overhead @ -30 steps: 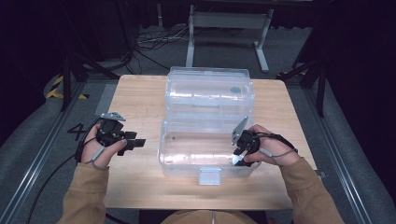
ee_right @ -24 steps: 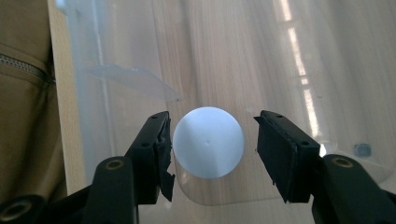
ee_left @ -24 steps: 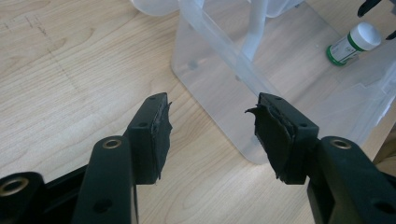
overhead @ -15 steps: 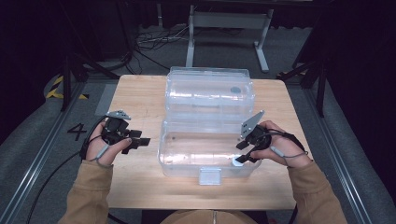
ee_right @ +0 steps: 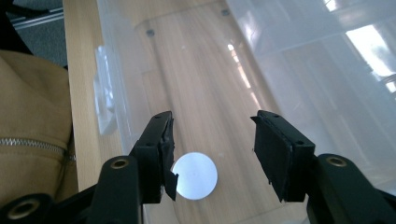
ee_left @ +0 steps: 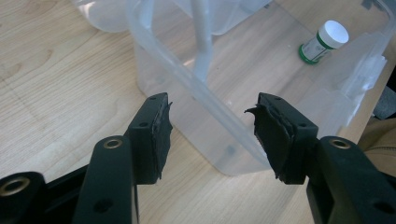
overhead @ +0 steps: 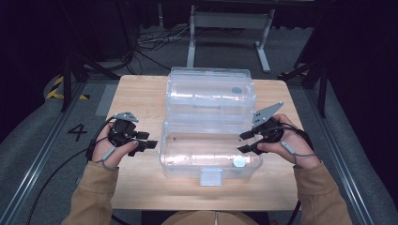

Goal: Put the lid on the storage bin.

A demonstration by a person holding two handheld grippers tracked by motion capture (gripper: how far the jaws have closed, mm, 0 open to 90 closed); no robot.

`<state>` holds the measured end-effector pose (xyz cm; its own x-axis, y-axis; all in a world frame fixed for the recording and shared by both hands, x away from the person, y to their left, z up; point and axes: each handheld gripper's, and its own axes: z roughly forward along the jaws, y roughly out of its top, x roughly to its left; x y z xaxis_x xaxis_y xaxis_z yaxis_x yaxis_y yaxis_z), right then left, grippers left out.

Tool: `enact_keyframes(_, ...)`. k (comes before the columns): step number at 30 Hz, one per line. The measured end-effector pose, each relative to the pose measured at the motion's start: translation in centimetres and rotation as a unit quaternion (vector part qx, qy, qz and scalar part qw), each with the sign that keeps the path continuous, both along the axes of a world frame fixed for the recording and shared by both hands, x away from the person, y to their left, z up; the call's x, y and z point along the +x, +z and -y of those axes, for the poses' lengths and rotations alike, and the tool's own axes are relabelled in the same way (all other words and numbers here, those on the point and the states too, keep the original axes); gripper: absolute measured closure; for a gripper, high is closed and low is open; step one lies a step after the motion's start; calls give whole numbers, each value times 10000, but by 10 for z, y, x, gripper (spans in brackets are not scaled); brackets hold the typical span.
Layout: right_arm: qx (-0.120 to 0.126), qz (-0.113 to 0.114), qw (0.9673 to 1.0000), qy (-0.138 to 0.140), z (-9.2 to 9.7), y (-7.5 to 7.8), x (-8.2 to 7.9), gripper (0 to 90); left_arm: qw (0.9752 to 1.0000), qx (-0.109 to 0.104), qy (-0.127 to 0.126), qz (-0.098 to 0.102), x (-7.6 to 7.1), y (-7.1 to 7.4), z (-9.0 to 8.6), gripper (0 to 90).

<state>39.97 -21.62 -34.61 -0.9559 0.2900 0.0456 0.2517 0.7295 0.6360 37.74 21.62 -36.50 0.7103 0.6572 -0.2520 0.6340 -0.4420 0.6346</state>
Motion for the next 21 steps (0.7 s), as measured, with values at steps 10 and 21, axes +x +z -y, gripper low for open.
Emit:
enact_keyframes(10,247,203,9992,-240,-2,30,11,486,9996,-83,-245,74,-5,5,11,463)
enact_keyframes(21,598,366,9962,-519,-5,50,31,478,9986,-136,-502,113,-12,9,21,467)
